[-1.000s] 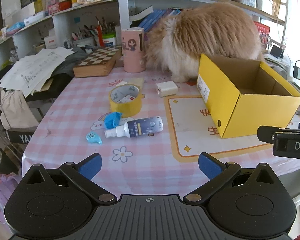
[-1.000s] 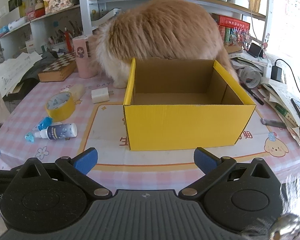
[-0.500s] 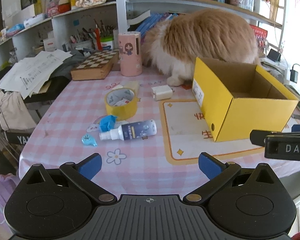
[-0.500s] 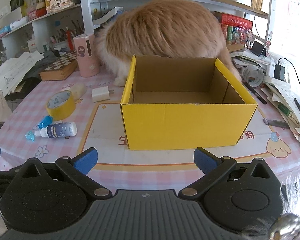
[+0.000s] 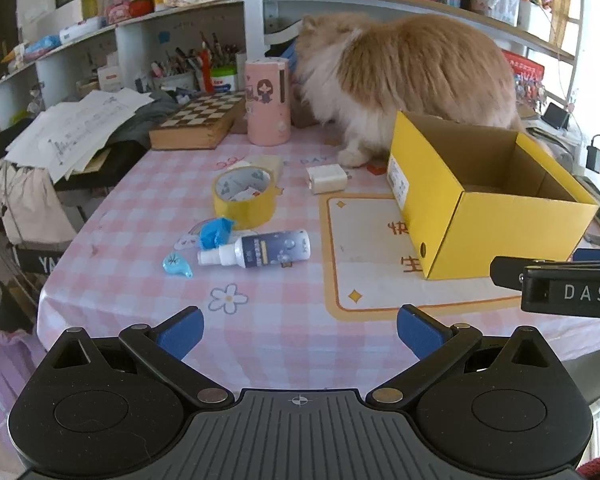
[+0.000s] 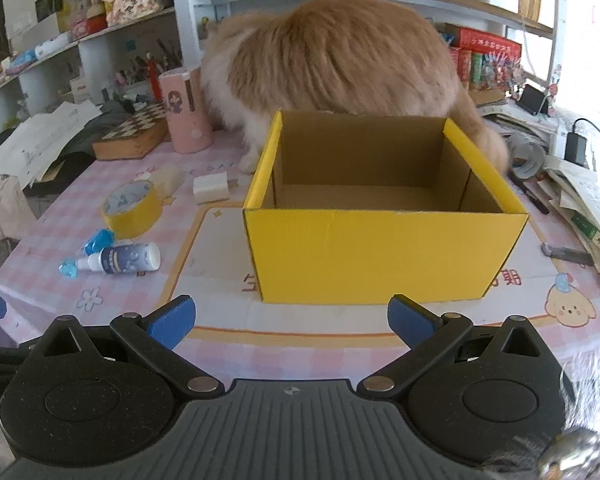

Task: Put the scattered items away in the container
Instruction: 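Move both tools toward the spray bottle and blue whistle on the table, then grasp the light-blue whistle with the left tool while the right tool grasps the white spray bottle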

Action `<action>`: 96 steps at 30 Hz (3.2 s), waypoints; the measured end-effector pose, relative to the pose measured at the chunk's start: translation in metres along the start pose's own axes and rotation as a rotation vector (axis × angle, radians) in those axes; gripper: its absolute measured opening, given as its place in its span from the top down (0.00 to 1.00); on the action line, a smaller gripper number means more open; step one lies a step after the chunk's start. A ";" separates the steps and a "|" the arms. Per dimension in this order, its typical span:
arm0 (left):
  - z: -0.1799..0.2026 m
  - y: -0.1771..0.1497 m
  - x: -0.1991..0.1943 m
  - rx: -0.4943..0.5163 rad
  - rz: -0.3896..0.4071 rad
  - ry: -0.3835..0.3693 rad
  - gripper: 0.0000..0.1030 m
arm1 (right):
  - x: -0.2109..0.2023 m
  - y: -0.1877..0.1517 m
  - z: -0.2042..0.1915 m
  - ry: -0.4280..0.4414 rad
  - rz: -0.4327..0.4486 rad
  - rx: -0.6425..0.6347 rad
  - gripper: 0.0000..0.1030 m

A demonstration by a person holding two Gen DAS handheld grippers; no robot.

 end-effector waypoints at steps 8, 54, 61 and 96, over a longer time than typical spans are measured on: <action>-0.011 -0.008 -0.007 -0.021 -0.021 0.051 0.00 | 0.003 -0.008 -0.009 0.053 -0.029 -0.014 0.00; -0.136 0.016 0.104 0.014 -0.093 -0.013 0.13 | 0.103 0.024 -0.157 0.206 -0.087 -0.184 0.15; -0.149 0.011 0.129 -0.032 -0.153 -0.052 0.43 | 0.121 0.018 -0.177 0.230 -0.124 -0.285 0.19; -0.128 0.001 0.167 0.146 -0.198 -0.172 0.65 | 0.169 -0.012 -0.156 0.141 -0.364 -0.086 0.57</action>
Point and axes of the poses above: each gripper's, at about its wrist camera, not at the fingertips, and x roughly the way its jaws point, z to its right, y to its top, the point moved 10 cm from there along x, roughly the way its jaws point, and after that the axes turned 10 degrees about z, right-handed, at the moved point
